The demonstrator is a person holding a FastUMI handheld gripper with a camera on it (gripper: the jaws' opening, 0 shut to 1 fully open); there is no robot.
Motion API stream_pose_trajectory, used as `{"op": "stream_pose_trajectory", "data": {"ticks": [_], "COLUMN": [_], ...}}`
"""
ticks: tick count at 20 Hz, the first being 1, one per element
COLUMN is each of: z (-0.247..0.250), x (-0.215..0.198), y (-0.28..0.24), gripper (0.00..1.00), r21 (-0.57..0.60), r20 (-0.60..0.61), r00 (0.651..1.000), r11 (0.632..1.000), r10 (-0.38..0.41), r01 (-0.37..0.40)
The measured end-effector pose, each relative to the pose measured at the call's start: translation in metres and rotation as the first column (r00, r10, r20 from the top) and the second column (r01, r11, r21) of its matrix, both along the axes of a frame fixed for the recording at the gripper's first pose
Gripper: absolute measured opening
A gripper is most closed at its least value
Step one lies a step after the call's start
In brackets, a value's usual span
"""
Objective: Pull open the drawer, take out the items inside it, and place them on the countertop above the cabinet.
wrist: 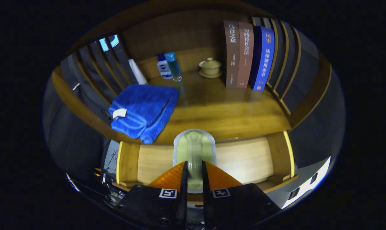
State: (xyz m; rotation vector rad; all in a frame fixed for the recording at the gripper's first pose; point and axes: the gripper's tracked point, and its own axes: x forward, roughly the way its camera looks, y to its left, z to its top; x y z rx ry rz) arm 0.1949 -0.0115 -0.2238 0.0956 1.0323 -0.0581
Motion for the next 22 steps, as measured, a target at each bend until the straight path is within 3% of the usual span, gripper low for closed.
{"op": "stream_pose_trajectory", "data": {"ticks": [9,14,18,22], "z": [-0.029,-0.049,-0.048,-0.044], "x": [0.101,0.118,0.115,0.109], "y": [-0.007,-0.006,0.001,0.001], "gripper": [0.25,0.25,0.31,0.77], "r21": [-0.059,-0.079,-0.076,-0.092], "r20": [-0.034,-0.043,-0.053,-0.042], "r00": [0.999,0.999,0.998,0.998], "r11": [0.998,0.997,0.997,0.995], "r10": [0.005,0.008,0.024,0.046], "r01": [-0.007,-0.011,-0.028,-0.049]}}
